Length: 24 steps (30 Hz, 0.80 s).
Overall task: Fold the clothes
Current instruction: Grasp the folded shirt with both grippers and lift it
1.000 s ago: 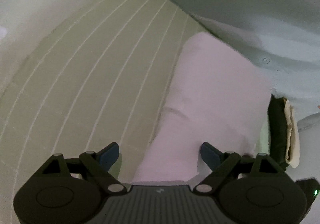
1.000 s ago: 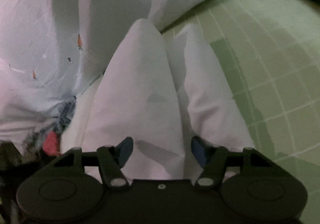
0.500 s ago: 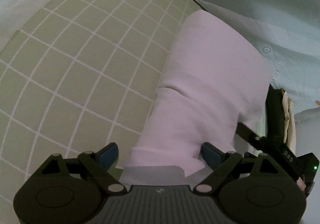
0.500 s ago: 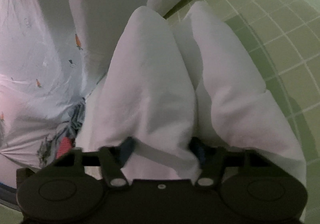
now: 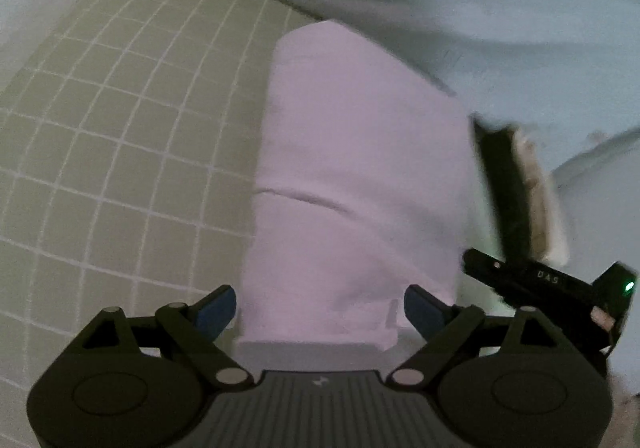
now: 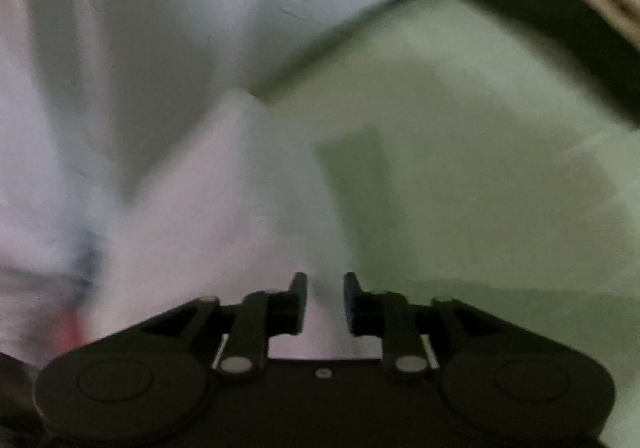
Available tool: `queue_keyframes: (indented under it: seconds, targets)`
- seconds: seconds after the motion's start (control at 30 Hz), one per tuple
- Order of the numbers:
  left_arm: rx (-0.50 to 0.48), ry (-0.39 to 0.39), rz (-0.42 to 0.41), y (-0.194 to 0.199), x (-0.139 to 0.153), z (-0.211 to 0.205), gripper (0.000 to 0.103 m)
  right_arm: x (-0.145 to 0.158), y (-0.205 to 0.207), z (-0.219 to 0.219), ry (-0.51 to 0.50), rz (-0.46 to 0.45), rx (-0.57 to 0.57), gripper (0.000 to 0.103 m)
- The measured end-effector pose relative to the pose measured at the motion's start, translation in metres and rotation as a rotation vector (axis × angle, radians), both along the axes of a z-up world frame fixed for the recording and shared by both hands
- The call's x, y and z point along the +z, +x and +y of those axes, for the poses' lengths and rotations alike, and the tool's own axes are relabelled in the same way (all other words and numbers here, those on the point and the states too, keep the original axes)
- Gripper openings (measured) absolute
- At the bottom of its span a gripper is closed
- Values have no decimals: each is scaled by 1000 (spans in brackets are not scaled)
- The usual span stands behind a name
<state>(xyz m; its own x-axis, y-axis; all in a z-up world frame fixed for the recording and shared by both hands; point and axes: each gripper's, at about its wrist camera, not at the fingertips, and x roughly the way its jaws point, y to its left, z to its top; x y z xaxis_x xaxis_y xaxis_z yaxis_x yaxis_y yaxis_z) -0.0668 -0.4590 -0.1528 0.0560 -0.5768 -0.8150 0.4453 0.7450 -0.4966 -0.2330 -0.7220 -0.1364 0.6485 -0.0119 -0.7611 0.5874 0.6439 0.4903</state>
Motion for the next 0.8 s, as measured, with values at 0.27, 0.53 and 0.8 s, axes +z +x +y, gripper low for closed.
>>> queue_keyframes:
  seconds: [0.27,0.53,0.8]
  targets:
    - [-15,23,-6,6,-3,8,91,-6,-14,16,-22,-21,90,98]
    - [-100,8,-8,21,-15,-21,96,-15,23,24,-5,-29,163,101]
    - [-124,16,-18,35,-22,-48,100,-19,50,14,34,-52,160,103]
